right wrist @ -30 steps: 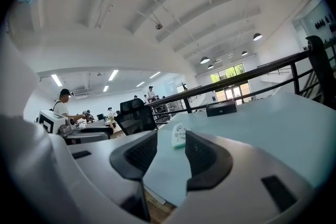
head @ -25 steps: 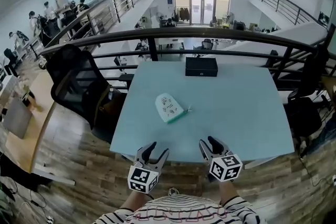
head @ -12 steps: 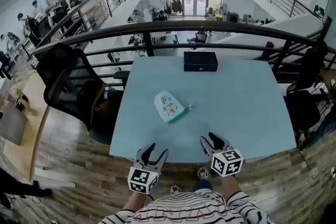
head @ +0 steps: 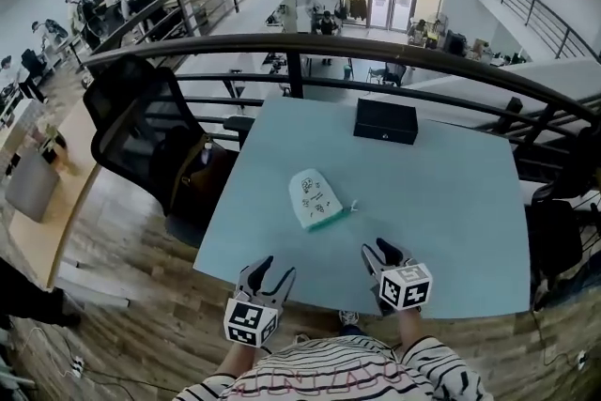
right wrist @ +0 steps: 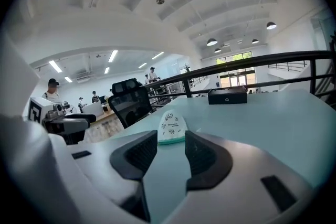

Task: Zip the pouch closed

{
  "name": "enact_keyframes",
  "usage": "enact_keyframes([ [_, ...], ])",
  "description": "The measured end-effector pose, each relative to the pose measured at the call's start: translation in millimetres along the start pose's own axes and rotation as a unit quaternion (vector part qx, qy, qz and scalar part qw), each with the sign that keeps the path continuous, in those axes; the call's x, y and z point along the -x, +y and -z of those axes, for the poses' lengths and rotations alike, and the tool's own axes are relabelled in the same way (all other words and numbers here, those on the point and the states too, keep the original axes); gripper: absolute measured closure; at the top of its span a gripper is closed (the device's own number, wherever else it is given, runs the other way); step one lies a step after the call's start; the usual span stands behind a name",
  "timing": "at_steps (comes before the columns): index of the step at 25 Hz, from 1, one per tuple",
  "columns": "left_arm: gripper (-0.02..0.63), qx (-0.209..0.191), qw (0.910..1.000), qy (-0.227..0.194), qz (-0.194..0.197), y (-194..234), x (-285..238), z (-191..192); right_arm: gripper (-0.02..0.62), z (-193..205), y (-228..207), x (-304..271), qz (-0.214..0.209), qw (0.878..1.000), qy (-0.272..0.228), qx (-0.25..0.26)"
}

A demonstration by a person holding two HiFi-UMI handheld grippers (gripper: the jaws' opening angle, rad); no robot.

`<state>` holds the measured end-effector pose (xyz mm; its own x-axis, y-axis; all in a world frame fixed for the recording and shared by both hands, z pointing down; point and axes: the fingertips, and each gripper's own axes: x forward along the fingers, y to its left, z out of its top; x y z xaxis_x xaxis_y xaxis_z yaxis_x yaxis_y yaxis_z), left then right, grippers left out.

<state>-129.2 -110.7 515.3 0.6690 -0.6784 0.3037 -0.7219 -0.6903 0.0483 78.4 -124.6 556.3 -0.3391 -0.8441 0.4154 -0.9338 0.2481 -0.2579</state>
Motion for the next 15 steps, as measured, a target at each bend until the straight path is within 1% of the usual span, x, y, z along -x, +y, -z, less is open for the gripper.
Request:
enact_keyframes([
  [8, 0.410, 0.011, 0.9994, -0.004, -0.032, 5, -35, -2, 0.436, -9, -40, -49, -0.033, 0.995, 0.056, 0.071],
  [12, 0.408, 0.016, 0.9988, 0.006, -0.045, 10, -52, 5, 0.436, -13, -58, -72, -0.040, 0.990, 0.069, 0.115],
  [15, 0.408, 0.020, 0.9982, 0.010, -0.056, 16, -62, 8, 0.436, -15, -71, -91, -0.044, 0.984, 0.078, 0.153],
])
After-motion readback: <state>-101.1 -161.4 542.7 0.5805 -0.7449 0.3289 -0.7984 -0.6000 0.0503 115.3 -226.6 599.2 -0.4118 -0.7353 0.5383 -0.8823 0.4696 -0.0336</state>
